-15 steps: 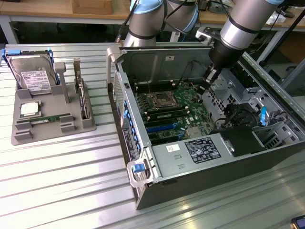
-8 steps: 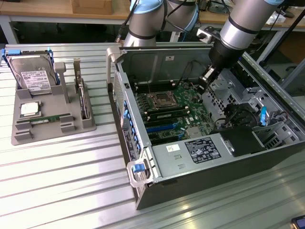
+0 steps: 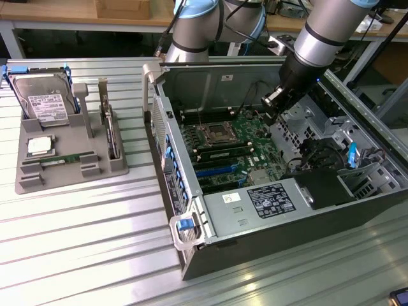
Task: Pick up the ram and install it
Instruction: 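Press down the ram until it locks into place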
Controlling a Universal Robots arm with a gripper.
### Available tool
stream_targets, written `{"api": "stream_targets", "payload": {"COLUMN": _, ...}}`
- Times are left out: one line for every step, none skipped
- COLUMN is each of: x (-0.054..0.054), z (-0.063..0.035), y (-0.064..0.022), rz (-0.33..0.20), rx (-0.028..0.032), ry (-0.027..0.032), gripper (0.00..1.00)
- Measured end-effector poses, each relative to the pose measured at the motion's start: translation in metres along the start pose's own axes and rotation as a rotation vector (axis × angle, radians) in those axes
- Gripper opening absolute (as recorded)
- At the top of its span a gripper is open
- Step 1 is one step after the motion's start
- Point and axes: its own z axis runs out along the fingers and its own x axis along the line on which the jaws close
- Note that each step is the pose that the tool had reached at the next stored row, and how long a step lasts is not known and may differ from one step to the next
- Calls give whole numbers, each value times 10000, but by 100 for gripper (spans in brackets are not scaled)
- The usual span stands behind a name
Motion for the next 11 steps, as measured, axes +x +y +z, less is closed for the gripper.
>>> {"api": "stream_targets", "payload": {"x": 0, "z": 1, "y": 0, "rz": 350, "rx": 6, "ry": -23, "gripper": 10}}
{"api": "stream_targets", "payload": {"x": 0, "z": 3, "y": 0, "rz": 615, "rx": 10, "ry": -40, "gripper": 10}}
{"api": "stream_targets", "payload": {"x": 0, "z": 4, "y": 0, "rz": 808, "rx": 13, "ry": -53, "gripper": 10}}
{"api": "stream_targets", "payload": {"x": 0, "z": 6, "y": 0, "rz": 1346, "rx": 22, "ry": -88, "gripper": 10}}
{"api": "stream_targets", "payload": {"x": 0, "z": 8, "y": -1, "rz": 1774, "rx": 29, "ry": -116, "gripper": 10}}
{"api": "stream_targets", "payload": {"x": 0, "z": 9, "y": -1, "rz": 2250, "rx": 29, "ry": -148, "gripper": 10}}
{"api": "stream_targets", "payload": {"x": 0, "z": 9, "y": -1, "rz": 2421, "rx": 28, "ry": -159, "gripper": 10}}
{"api": "stream_targets", "payload": {"x": 0, "z": 9, "y": -1, "rz": 2421, "rx": 29, "ry": -160, "gripper": 10}}
{"api": "stream_targets", "payload": {"x": 0, "z": 9, "y": -1, "rz": 2422, "rx": 29, "ry": -160, "gripper": 10}}
{"api": "stream_targets", "payload": {"x": 0, "z": 9, "y": -1, "rz": 2422, "rx": 29, "ry": -160, "gripper": 10}}
{"api": "stream_targets", "payload": {"x": 0, "z": 9, "y": -1, "rz": 2422, "rx": 30, "ry": -160, "gripper": 10}}
